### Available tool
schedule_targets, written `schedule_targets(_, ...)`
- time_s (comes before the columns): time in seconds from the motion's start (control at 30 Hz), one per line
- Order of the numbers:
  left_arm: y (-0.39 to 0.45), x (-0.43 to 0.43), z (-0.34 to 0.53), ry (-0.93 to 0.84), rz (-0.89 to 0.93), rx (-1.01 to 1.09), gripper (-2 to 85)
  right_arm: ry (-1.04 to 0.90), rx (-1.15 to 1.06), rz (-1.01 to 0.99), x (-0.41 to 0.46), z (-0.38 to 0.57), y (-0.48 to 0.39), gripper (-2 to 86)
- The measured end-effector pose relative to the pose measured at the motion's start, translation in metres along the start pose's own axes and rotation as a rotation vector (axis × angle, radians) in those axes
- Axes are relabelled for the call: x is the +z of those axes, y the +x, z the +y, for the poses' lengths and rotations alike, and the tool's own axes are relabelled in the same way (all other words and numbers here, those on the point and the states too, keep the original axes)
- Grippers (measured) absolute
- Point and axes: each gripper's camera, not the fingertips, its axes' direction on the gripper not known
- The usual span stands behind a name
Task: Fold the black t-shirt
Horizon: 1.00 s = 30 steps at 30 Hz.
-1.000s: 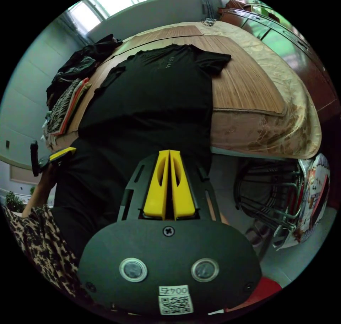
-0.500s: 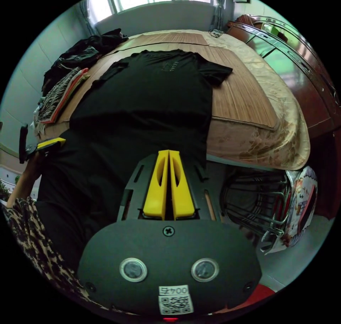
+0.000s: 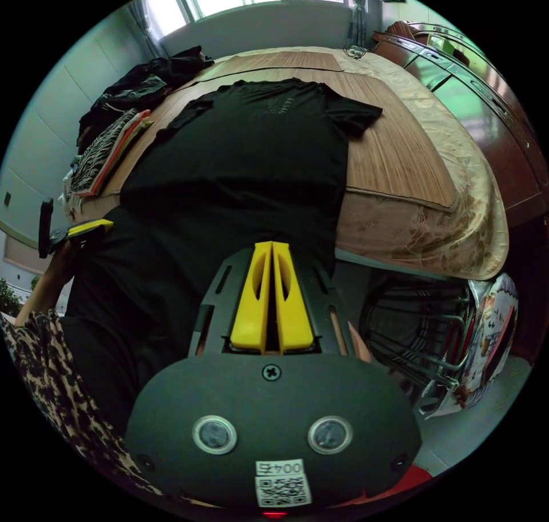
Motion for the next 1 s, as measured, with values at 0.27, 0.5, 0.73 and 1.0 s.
schedule_targets(0.27,-0.002,0.002,0.000,0.001,0.008,-0.004,0.2,0.056,-0.037,0.000,0.009,-0.017,0.013,-0.7)
schedule_targets(0.5,-0.002,0.004,-0.001,-0.001,0.007,-0.005,0.2,0.047,-0.054,0.011,0.018,-0.038,0.028,-0.7)
schedule_targets(0.73,-0.001,0.006,-0.002,-0.002,0.004,-0.004,0.1,0.064,-0.030,-0.018,0.029,-0.060,0.052,0.6)
schedule_targets(1.0,0.000,0.010,-0.004,-0.007,0.008,-0.007,0.1,0.142,0.005,-0.059,0.009,-0.115,0.108,11.4)
